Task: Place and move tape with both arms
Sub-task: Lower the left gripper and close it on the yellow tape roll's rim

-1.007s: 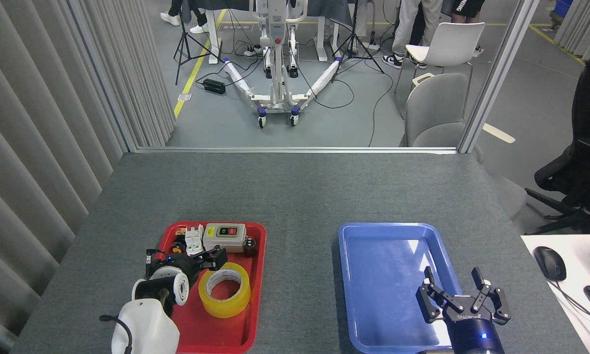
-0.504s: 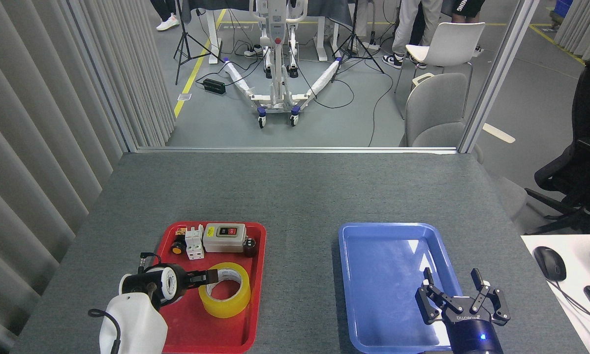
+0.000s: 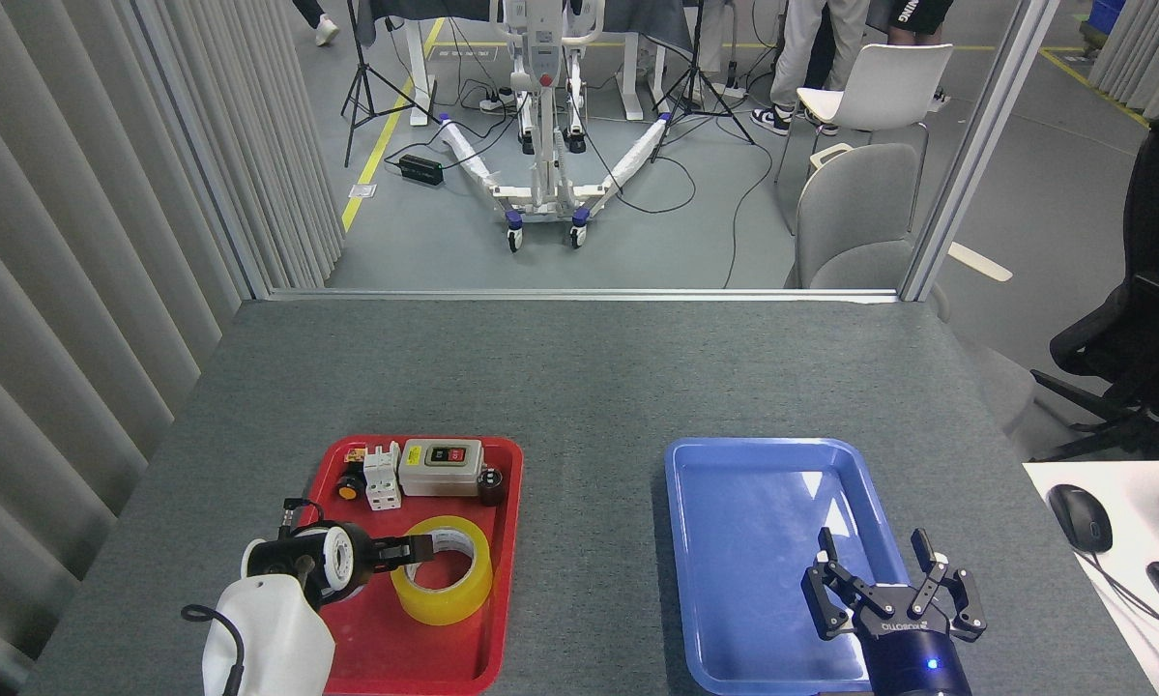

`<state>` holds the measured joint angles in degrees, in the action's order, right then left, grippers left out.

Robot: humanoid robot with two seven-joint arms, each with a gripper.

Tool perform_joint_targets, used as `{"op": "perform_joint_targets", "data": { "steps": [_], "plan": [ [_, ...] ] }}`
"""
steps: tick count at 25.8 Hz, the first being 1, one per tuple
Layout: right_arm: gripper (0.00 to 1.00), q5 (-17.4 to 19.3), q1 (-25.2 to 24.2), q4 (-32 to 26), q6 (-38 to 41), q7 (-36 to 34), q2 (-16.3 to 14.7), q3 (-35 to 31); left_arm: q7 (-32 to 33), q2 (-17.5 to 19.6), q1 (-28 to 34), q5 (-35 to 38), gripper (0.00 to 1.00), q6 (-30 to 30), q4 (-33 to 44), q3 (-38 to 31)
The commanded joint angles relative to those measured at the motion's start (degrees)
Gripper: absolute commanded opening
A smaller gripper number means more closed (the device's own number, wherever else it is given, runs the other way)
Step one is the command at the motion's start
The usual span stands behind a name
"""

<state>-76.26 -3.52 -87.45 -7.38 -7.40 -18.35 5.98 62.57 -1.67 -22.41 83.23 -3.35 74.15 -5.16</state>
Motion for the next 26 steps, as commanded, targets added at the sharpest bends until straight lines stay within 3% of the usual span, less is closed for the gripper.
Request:
{"op": "perform_joint_targets", "data": {
  "steps": [1, 4, 8, 10, 15, 21, 26],
  "plan": [
    [1.00, -0.4, -0.1, 0.0, 0.0, 0.0, 0.2, 0.0, -0.2, -0.3, 0.0, 0.0, 0.99, 0.0, -1.1, 0.2],
    [1.00, -0.4, 0.0, 0.0, -0.1, 0.0, 0.9, 0.0, -0.3, -0.3, 0.0, 0.1, 0.99, -0.1, -2.9, 0.3],
    [1.00, -1.4, 0.0, 0.0, 0.0, 0.1, 1.6, 0.0, -1.7, -0.3, -0.1, 1.5, 0.92, -0.2, -3.8, 0.8],
    [1.00, -1.5, 0.0, 0.0, -0.1, 0.1, 1.6, 0.0, -1.7, 0.0, -0.1, 1.8, 0.84, -0.1, -3.8, 0.8],
    [1.00, -1.7, 0.0, 0.1, -0.1, 0.1, 2.2, 0.0, -1.6, 0.2, -0.1, 2.2, 0.77, 0.2, -3.8, 0.8],
    [1.00, -1.7, 0.0, 0.1, -0.1, 0.1, 2.4, 0.1, -1.3, 0.4, -0.1, 2.2, 0.57, 1.7, -3.8, 0.8],
    [1.00, -1.8, 0.0, 0.1, -0.2, 0.1, 2.7, 0.1, -1.2, 1.0, -0.1, 2.2, 0.33, 3.8, -3.8, 0.8]
  ]
}}
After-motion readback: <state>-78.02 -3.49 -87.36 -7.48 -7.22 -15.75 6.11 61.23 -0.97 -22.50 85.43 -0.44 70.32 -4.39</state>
